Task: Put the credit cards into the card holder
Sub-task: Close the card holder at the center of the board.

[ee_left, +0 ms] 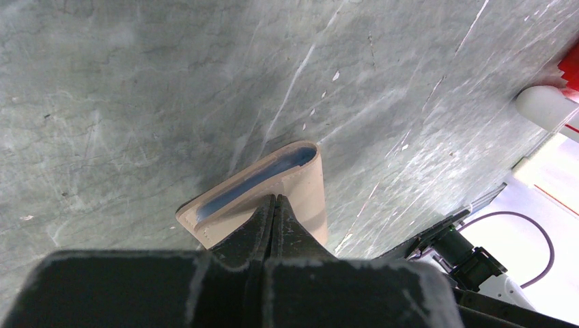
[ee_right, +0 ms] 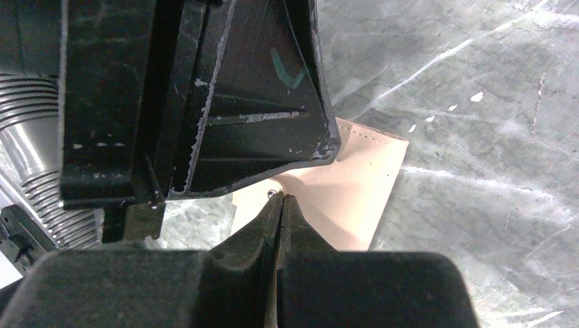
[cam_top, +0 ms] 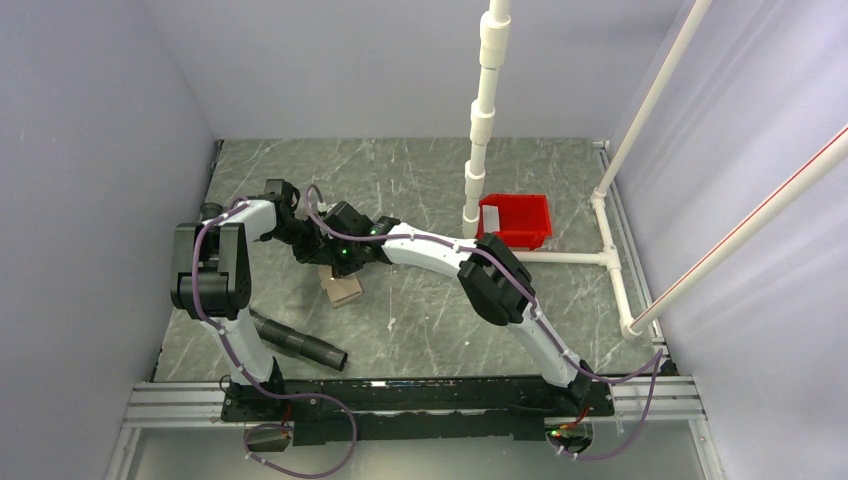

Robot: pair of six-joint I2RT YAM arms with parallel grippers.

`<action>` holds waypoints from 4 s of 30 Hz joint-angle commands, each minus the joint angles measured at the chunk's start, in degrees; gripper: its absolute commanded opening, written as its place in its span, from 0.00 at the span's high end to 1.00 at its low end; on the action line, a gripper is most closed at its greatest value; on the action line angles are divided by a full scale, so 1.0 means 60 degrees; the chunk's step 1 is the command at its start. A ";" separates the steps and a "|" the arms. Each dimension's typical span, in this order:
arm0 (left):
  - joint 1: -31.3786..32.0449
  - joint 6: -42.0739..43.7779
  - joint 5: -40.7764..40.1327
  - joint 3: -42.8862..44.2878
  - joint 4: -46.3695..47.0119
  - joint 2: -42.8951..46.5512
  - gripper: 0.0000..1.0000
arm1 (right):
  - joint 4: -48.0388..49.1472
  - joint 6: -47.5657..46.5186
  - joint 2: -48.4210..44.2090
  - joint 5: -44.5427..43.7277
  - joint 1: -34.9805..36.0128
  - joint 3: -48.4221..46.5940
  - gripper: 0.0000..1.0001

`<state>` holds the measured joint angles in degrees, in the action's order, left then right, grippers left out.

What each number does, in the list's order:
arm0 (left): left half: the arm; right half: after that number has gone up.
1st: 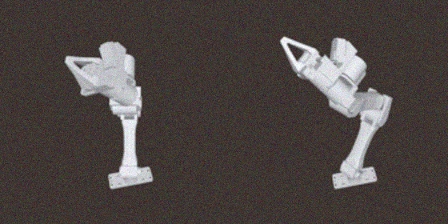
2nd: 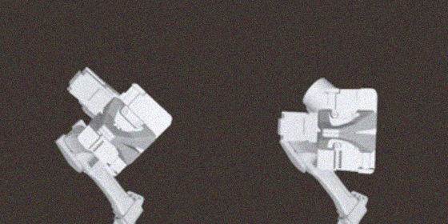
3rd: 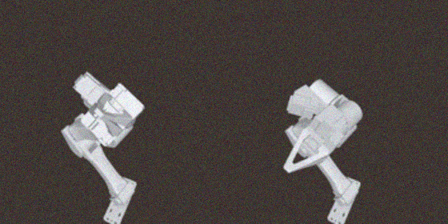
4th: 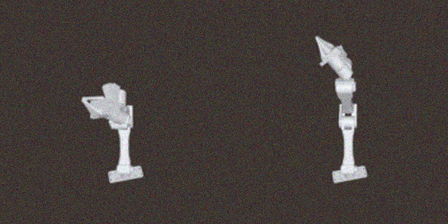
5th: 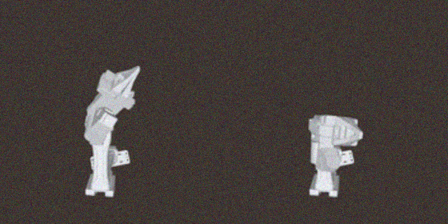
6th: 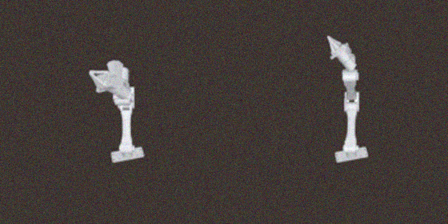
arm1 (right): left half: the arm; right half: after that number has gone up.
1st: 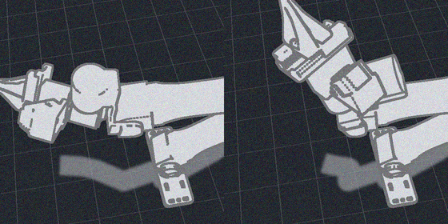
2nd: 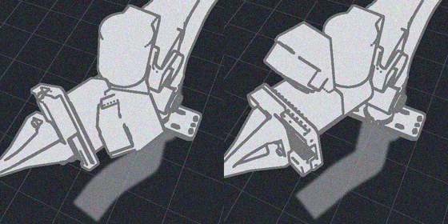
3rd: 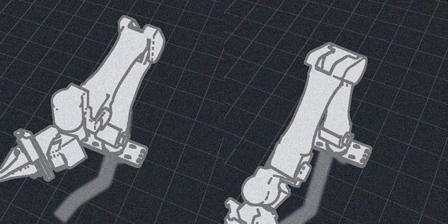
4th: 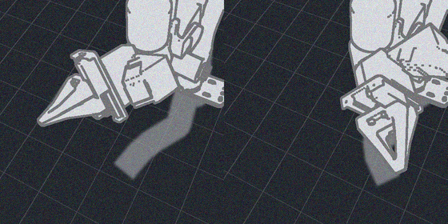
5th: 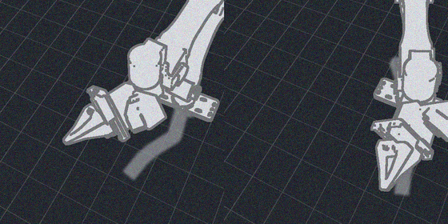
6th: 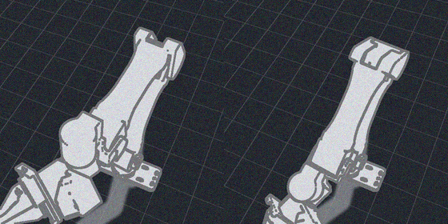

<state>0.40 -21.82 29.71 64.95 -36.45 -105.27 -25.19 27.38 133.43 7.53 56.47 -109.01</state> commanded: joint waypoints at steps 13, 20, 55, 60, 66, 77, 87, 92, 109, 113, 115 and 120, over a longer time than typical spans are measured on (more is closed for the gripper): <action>0.0084 0.0414 -0.0411 -0.0109 -0.0107 -0.0327 1.00 | 0.0120 -0.0445 -0.0736 -0.0377 0.0183 -0.0360 1.00; 0.0094 0.0412 -0.0354 -0.0087 -0.0093 -0.0345 1.00 | 0.0151 -0.0497 -0.0925 -0.0524 0.0183 -0.0039 1.00; 0.0089 0.0402 -0.0338 -0.0117 -0.0093 -0.0296 1.00 | -0.0528 -0.0337 -0.0209 -0.0729 0.0169 -0.0174 1.00; 0.0092 0.0411 -0.0338 -0.0120 -0.0094 -0.0294 1.00 | -0.0517 -0.0386 -0.0015 -0.0773 0.0140 -0.0210 1.00; 0.0085 0.0404 -0.0324 -0.0118 -0.0096 -0.0309 1.00 | -0.0459 -0.0413 0.0234 -0.0834 0.0082 -0.0263 1.00; 0.0080 0.0409 -0.0309 -0.0125 -0.0078 -0.0340 1.00 | -0.1253 -0.0301 0.0986 -0.1173 -0.0008 -0.1178 1.00; 0.0090 0.0426 -0.0319 -0.0191 -0.0093 -0.0242 1.00 | -0.2148 -0.0150 0.1996 -0.1660 -0.0056 -0.1816 1.00; 0.0091 0.0418 -0.0350 -0.0239 -0.0133 -0.0230 1.00 | -0.2861 -0.0019 0.2585 -0.1942 -0.0124 -0.2119 1.00; 0.0059 -0.0007 -0.0458 -0.0357 -0.0049 -0.0128 1.00 | -0.3761 0.0242 0.4267 -0.2361 -0.0099 -0.2376 1.00; -0.0038 -0.0134 -0.0238 -0.0321 0.0018 -0.0008 1.00 | -0.2489 0.0119 0.3434 -0.2429 -0.0025 -0.0753 1.00; -0.0373 -0.0242 -0.0101 -0.0252 -0.0052 0.0077 0.97 | -0.2215 -0.0066 0.3271 -0.2275 -0.0007 -0.0577 1.00; -0.1197 -0.0748 0.0198 -0.0418 -0.0117 0.1143 0.71 | -0.1590 -0.0409 0.3043 -0.1621 -0.0018 -0.0270 1.00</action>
<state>-2.96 -24.23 29.45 63.90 -32.58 -105.14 -34.87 28.93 140.55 3.62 57.08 -118.26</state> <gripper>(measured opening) 0.188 0.005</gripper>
